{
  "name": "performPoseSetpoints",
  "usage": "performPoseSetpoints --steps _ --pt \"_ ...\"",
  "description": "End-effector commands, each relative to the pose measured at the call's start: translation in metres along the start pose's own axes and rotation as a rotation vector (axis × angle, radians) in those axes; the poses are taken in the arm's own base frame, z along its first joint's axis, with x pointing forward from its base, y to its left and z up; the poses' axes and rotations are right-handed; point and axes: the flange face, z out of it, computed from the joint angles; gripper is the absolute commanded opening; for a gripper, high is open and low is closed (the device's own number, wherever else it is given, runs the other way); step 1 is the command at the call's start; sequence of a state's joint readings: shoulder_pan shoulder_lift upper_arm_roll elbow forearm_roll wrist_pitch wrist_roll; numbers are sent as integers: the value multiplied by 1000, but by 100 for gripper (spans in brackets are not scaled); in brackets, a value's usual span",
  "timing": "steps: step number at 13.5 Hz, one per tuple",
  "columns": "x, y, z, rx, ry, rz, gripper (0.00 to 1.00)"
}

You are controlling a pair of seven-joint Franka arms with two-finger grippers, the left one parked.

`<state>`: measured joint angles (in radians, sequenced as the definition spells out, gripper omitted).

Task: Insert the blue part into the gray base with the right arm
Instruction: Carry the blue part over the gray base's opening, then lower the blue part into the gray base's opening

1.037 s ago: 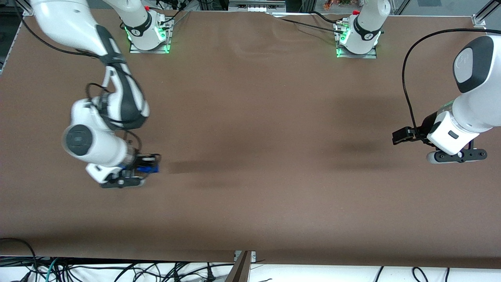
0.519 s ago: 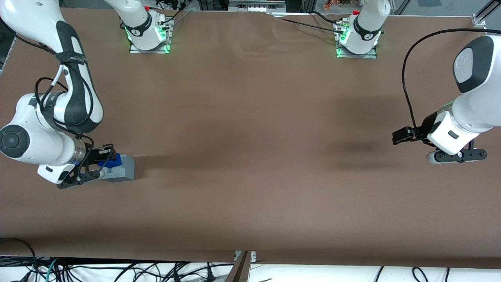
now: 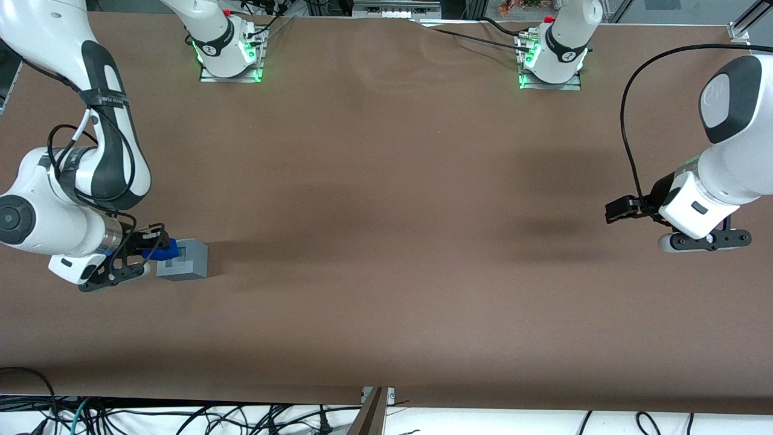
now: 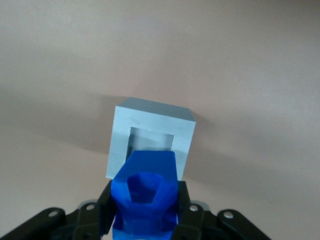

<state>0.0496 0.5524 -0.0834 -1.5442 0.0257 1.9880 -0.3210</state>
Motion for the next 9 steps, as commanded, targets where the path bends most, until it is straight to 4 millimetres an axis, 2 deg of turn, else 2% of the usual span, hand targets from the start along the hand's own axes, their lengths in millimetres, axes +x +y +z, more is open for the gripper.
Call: performPoseSetpoints --steps 1,9 --pt "0 1 4 17 6 56 34" --pt "5 -1 18 24 -8 131 34"
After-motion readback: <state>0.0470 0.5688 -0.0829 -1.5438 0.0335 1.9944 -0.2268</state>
